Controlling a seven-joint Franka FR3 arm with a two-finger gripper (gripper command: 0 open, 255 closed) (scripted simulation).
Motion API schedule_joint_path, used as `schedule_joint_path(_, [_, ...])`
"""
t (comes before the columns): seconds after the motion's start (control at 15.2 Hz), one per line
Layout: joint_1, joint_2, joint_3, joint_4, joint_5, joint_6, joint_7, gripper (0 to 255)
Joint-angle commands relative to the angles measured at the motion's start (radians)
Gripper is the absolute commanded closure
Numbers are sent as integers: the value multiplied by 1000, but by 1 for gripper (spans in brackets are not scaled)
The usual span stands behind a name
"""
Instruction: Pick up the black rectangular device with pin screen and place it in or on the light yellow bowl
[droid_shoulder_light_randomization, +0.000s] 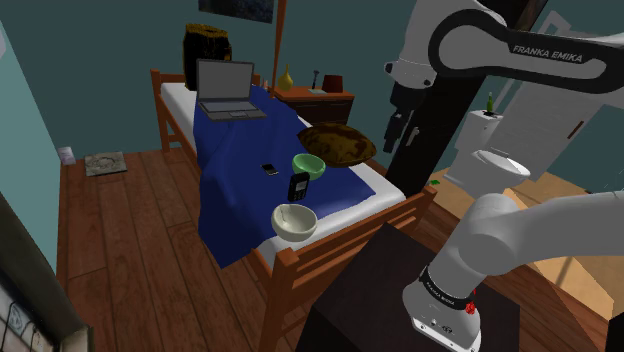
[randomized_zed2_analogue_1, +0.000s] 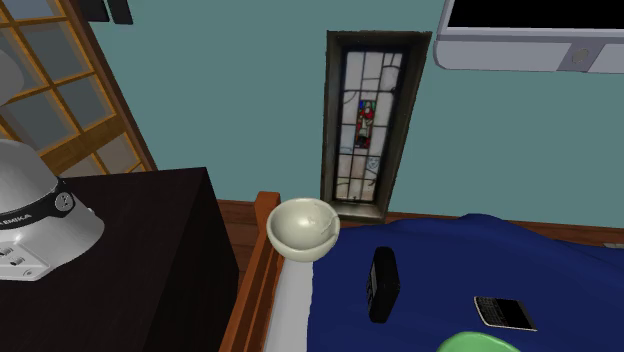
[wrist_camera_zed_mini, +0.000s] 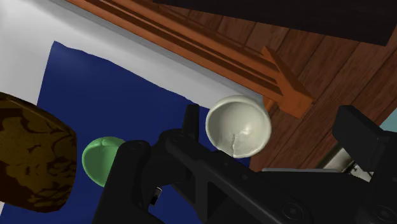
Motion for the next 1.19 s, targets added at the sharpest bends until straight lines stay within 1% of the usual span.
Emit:
schedule_joint_path(0.0, [0, 0, 0, 0, 0, 0, 0, 0])
schedule_joint_path(0.33, [-4, 90, -98, -54, -53, 164, -137, 0])
schedule_joint_path(0.66, [-3, 227, -193, -67, -88, 331, -272, 0])
schedule_joint_path(0.92, [6, 363, -264, -46, -93, 459, -385, 0])
schedule_joint_path(1.12, [17, 477, -313, -13, -77, 548, -476, 0])
